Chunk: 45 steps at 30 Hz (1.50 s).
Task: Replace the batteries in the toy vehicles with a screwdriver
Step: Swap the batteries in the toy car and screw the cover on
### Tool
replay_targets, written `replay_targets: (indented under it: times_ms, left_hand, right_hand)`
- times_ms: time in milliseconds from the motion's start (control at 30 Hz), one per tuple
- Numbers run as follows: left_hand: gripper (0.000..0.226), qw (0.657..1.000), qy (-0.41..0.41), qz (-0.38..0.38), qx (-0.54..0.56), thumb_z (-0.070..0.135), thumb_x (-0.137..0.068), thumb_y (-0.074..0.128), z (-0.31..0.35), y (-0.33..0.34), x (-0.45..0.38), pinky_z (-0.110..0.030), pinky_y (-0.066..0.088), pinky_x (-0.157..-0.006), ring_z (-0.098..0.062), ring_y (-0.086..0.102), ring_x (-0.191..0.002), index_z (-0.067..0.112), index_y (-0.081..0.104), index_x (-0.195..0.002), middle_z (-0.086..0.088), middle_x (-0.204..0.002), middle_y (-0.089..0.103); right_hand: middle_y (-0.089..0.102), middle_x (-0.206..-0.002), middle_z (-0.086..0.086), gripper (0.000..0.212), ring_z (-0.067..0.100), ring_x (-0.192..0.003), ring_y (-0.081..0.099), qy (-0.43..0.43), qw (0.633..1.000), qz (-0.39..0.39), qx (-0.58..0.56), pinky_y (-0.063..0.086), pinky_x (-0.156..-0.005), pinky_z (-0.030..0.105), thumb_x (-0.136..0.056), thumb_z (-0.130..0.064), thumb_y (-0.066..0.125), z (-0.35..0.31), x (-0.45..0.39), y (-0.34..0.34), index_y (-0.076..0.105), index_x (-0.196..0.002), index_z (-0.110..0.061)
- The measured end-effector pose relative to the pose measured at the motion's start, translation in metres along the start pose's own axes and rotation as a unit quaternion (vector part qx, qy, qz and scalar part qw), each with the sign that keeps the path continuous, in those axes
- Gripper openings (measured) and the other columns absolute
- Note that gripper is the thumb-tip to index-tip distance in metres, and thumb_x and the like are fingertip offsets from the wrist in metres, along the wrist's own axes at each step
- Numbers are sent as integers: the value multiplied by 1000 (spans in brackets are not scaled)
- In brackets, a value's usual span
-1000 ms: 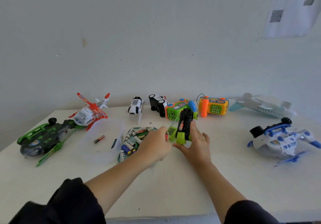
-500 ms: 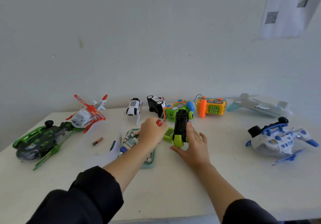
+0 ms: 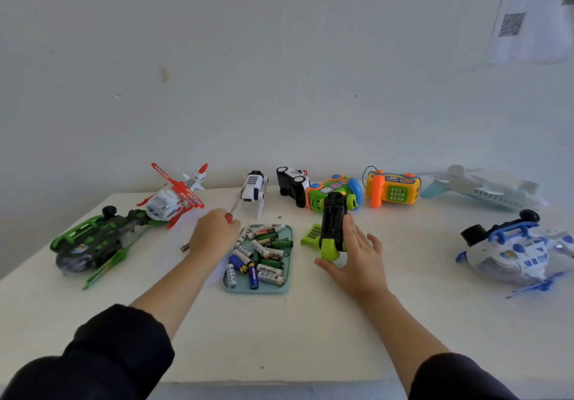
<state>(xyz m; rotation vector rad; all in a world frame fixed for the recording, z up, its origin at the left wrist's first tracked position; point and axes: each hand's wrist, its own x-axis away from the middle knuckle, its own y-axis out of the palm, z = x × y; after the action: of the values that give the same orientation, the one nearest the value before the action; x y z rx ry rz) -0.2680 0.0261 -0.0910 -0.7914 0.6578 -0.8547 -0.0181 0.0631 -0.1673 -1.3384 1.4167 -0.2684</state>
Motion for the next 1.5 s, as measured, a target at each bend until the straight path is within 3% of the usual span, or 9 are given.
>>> replay_targets:
  times_ms: [167,300,467,700,800,933,1033,1333,1500]
  left_hand:
    - [11,996,15,-85,-39,19,-91,48,16,19,11,-31,49,-60,-21,60,-67,11,55,-96,-6,-81,60]
    - [13,986,-4,-55,-155,14,-96,43,0,16,4,-32,43,-61,-23,58,-81,8,47,-107,-5,-87,55]
    - [27,951,-11,-62,-304,4,-92,42,-17,11,-1,-31,44,-72,-26,57,-103,11,47,-118,-9,-113,59]
    - [29,935,-4,-89,-344,8,-91,44,-14,14,-5,-31,45,-78,-24,57,-105,14,52,-118,-7,-117,58]
    - [22,959,76,-38,-270,9,-92,44,-3,19,-9,-31,47,-69,-23,59,-90,14,59,-106,-6,-102,63]
    - [31,984,142,-66,-90,17,-97,46,12,36,-15,-37,47,-92,-26,58,-108,15,59,-126,-10,-124,61]
    - [33,978,153,-84,-114,13,-97,47,18,52,-19,-39,45,-97,-29,53,-116,12,57,-129,-13,-129,57]
    - [20,974,125,-49,-181,6,-89,57,18,62,-22,-33,52,-80,-23,59,-91,9,64,-107,-8,-102,61]
    - [16,990,127,-28,53,8,-93,53,47,44,-14,-25,48,-78,-17,58,-88,7,64,-105,-5,-109,54]
  right_hand:
    - [52,-135,18,94,31,-117,58,3,1000,-4,-3,42,-92,53,-70,-67,46,-1,2,-2,45,-134,3]
    - [51,-136,17,95,30,-119,56,6,1000,-1,-11,40,-93,52,-71,-68,46,-1,3,-2,45,-135,3]
    - [49,-138,16,98,30,-121,55,18,1000,5,-23,37,-96,50,-70,-69,45,-2,3,-3,42,-138,2]
    - [44,-143,14,103,28,-128,48,20,999,14,-37,31,-103,47,-70,-72,41,-2,1,-3,34,-143,0]
    - [41,-145,13,104,26,-131,44,23,999,16,-39,28,-105,45,-69,-73,40,-1,1,-3,32,-144,-1]
    - [42,-145,13,102,27,-130,46,19,999,14,-41,30,-104,48,-70,-72,41,0,2,-1,32,-144,-2]
    - [41,-145,12,103,26,-130,45,16,999,19,-42,29,-105,47,-70,-72,41,0,1,-2,30,-144,-2]
    - [42,-144,13,100,27,-128,48,11,998,24,-49,30,-103,46,-71,-71,44,2,0,0,35,-142,-1]
    - [44,-143,14,97,28,-127,49,-1,998,27,-51,32,-100,47,-72,-69,45,2,0,-1,38,-141,0]
